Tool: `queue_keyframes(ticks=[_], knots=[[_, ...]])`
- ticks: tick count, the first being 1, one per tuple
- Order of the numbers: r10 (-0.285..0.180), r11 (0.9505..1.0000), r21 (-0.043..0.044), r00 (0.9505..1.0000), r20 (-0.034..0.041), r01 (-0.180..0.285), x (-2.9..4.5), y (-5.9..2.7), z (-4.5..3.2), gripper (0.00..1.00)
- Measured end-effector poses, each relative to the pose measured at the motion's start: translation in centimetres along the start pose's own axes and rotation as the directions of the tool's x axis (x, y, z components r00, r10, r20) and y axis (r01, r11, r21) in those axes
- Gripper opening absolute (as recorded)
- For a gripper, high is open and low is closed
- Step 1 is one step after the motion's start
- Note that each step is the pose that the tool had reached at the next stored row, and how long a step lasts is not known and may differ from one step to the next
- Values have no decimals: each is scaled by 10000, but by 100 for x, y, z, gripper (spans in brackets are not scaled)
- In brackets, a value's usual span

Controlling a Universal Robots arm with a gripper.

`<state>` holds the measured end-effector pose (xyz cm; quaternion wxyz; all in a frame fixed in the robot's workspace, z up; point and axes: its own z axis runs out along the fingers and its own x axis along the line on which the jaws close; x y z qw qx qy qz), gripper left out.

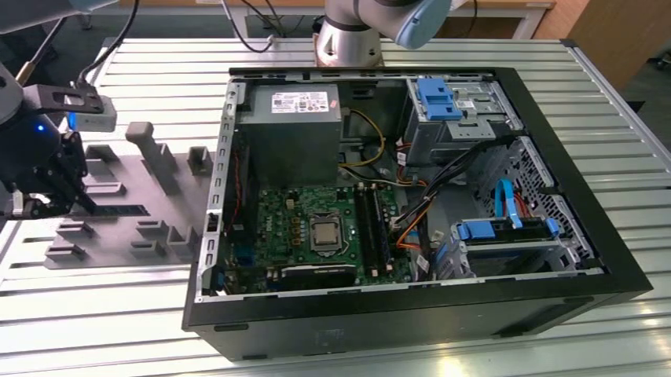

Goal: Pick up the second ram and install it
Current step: 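Pick up the second ram and move it above second insertion slot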

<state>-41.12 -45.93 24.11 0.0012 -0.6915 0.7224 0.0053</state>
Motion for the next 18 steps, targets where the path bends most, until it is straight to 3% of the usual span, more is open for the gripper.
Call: queue_keyframes(ticks=[7, 13, 16, 18], knots=[[0, 10000, 0, 10000, 0, 0, -1, 1, -136, 14], [0, 10000, 0, 10000, 0, 0, -3, 2, -299, 14], [0, 10000, 0, 10000, 0, 0, -4, 2, -396, 14], [0, 10000, 0, 10000, 0, 0, -4, 3, -505, 14]])
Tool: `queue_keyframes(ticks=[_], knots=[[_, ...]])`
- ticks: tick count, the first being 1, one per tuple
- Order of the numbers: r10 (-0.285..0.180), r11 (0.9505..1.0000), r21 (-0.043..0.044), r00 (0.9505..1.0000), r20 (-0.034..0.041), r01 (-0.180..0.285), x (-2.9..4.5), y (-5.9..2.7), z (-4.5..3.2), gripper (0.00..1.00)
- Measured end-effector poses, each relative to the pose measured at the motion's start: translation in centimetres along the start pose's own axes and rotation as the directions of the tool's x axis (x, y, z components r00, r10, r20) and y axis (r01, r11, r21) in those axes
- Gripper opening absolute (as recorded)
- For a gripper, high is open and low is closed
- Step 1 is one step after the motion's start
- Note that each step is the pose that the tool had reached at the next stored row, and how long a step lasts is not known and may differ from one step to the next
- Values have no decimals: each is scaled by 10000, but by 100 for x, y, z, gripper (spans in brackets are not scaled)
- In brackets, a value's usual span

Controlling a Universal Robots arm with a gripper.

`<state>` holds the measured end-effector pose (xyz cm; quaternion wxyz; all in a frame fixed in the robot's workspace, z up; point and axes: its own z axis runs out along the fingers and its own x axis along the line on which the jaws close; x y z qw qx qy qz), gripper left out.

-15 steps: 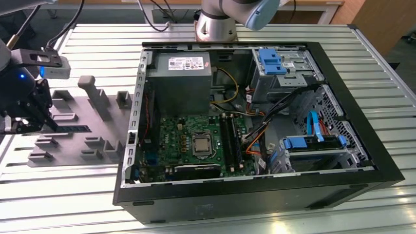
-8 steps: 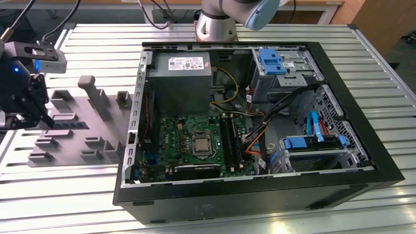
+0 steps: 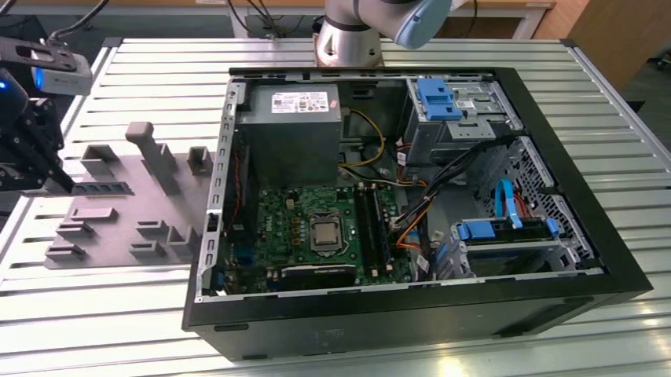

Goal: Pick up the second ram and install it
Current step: 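Pick up the second ram and move it above second insertion slot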

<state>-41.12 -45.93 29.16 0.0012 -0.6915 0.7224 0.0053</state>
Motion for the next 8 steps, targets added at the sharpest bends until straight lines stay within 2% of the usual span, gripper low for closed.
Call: queue_keyframes(ticks=[8], knots=[[0, 10000, 0, 10000, 0, 0, -2, 2, -276, 14]])
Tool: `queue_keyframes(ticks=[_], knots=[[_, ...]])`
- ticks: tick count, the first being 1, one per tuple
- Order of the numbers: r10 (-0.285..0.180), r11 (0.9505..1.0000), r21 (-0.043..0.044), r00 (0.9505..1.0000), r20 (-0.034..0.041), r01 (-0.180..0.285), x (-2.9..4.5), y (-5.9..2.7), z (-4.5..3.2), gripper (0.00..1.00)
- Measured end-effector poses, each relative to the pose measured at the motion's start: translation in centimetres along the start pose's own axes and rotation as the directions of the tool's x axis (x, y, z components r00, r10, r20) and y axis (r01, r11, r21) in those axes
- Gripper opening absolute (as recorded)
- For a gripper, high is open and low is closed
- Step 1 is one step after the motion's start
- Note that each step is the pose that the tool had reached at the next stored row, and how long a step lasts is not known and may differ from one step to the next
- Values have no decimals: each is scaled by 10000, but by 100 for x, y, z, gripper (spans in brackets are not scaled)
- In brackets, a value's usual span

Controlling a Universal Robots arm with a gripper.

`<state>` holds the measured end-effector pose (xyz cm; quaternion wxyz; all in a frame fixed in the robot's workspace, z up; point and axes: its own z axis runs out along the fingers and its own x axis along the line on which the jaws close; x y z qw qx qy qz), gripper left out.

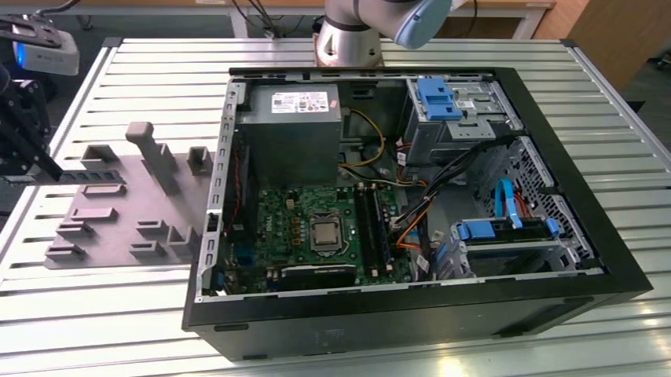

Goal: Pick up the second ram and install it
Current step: 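Pick up the second ram and move it above second insertion slot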

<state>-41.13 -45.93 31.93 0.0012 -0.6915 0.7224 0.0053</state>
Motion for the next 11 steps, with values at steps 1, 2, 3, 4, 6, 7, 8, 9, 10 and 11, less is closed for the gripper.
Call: queue_keyframes(ticks=[1, 2, 3, 4, 6, 7, 8, 9, 10, 11], knots=[[0, 10000, 0, 10000, 0, 0, 0, 0, -32, 14], [0, 10000, 1, 10000, 0, 0, -1, 0, -65, 14], [0, 10000, 1, 10000, 1, 0, -1, 1, -98, 14], [0, 10000, 0, 10000, 0, 0, -1, 1, -133, 14], [0, 10000, 1, 10000, 0, 0, -2, 1, -200, 14], [0, 10000, 1, 10000, 0, 0, -2, 1, -235, 14], [1, 10000, 1, 10000, 0, -1, -3, 2, -269, 14], [0, 10000, 0, 10000, 0, 0, -3, 2, -305, 14], [1, 10000, 1, 10000, 0, -1, -3, 3, -341, 14], [0, 10000, 0, 10000, 0, 0, -4, 2, -374, 14]])
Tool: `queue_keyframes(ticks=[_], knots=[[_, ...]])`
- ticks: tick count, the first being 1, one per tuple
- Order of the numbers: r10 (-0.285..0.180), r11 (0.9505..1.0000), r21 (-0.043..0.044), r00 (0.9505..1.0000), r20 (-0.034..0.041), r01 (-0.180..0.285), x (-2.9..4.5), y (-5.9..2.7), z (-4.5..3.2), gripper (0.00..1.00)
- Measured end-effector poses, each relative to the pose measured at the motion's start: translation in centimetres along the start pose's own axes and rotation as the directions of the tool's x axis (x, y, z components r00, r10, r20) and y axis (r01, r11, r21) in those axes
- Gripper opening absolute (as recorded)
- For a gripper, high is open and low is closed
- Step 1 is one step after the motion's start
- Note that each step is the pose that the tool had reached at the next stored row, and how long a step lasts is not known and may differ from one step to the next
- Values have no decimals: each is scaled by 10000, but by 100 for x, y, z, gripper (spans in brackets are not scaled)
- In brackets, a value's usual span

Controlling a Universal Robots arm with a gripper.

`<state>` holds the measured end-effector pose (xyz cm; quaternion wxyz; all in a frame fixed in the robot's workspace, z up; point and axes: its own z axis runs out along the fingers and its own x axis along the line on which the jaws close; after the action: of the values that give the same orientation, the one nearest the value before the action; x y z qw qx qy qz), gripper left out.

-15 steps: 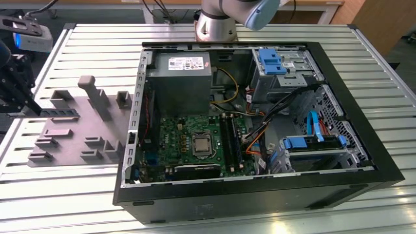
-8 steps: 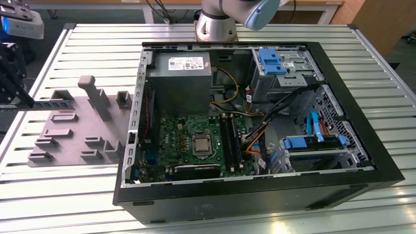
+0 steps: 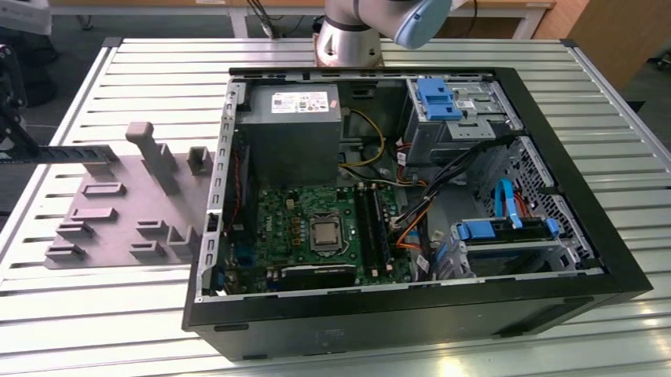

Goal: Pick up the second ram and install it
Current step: 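Pick up the second ram and move it above second insertion slot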

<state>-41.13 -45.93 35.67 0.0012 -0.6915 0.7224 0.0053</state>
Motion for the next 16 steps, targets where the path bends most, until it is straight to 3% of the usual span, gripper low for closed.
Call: queue_keyframes(ticks=[11, 16], knots=[[0, 10000, 0, 10000, 1, 0, -3, 2, -318, 14], [-1, 10000, 2, 10000, 1, 1, -3, 2, -410, 14]])
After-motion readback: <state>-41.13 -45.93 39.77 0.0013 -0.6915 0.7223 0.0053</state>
